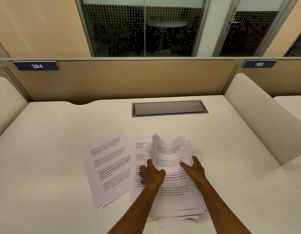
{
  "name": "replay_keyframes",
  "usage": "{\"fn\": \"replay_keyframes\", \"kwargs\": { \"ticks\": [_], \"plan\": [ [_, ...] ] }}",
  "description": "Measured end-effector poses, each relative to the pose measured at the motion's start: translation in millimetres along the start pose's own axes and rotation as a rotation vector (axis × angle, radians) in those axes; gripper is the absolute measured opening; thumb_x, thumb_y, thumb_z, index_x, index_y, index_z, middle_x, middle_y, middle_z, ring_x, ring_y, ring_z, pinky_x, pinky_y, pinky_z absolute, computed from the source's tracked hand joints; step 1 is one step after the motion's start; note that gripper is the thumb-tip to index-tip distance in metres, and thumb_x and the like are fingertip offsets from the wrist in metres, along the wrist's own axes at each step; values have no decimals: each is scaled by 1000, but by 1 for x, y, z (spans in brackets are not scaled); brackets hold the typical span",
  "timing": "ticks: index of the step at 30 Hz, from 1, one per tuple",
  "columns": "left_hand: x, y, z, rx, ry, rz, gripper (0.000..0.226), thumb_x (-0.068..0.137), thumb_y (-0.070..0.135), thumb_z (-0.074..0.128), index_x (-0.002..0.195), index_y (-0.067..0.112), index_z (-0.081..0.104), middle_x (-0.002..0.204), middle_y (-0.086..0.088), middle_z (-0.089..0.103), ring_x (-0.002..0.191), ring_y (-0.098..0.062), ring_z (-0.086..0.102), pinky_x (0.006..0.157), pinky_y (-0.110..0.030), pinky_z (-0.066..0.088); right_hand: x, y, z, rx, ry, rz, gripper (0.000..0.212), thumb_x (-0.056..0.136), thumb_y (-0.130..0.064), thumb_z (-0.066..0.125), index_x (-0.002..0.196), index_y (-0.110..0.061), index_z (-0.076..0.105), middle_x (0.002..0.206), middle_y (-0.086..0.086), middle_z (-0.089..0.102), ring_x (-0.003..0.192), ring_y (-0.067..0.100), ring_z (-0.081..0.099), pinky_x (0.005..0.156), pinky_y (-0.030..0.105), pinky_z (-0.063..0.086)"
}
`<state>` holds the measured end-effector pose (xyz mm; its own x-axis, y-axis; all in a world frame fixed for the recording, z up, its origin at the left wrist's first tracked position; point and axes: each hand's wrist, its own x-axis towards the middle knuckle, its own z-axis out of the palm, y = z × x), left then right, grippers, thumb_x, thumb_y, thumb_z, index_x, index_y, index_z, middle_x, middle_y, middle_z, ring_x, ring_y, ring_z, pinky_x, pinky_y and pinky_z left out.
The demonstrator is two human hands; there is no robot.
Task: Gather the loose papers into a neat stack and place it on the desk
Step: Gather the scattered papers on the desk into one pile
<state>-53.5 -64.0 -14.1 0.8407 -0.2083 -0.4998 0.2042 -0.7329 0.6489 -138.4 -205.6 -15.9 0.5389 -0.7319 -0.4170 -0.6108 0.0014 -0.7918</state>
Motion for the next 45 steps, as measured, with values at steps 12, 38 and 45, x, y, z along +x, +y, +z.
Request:
{"fn": "replay_keyframes", "kwargs": {
  "ticks": [12,38,45],
  "plan": [
    [4,-2,-8,-293,28,9,46,78,16,74,119,13,54,119,-12,46,97,-25,57,86,-38,57,-1,7,2,-63,-9,-27,45,87,-10,62,130,-14,49,126,8,63,93,17,57,76,24,47],
    [10,-8,-14,-118,30,-2,50,83,17,68,129,13,49,127,-14,47,117,-30,50,97,-47,54,9,13,-25,57,-228,-16,52,83,-4,71,131,-9,52,124,15,64,105,36,66,92,53,54],
    [16,-10,-28,-257,79,8,56,84,25,70,130,13,40,126,-12,55,112,-29,57,93,-44,55,7,14,-29,287,-281,-21,53,78,-4,76,127,-10,56,122,14,67,109,35,65,97,54,50]
  ]
}}
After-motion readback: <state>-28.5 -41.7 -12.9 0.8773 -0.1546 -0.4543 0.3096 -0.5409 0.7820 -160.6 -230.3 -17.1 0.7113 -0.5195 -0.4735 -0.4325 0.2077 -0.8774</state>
